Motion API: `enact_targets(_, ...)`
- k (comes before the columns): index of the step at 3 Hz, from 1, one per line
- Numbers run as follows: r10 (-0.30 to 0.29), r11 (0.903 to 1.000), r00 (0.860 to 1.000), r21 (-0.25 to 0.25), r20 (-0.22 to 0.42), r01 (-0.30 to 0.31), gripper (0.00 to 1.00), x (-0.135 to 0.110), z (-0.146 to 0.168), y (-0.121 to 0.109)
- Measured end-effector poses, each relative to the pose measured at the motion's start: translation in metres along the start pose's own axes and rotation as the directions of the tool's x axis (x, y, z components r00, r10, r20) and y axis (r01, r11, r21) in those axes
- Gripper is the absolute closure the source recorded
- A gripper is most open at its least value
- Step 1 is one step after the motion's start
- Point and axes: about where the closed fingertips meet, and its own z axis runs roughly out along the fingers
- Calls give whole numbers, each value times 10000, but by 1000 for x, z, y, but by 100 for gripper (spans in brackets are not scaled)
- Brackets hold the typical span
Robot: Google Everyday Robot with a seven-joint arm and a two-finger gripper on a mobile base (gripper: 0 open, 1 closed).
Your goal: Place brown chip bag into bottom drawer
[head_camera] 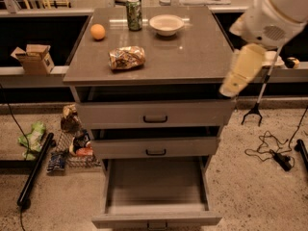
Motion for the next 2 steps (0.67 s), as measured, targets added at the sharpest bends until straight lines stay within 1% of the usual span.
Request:
enact_targets(1,84,9997,9953,-215,965,-64,0,-39,25,-22)
enact_targets(2,783,9958,9709,-641,2265,-653,0,-78,56,-40)
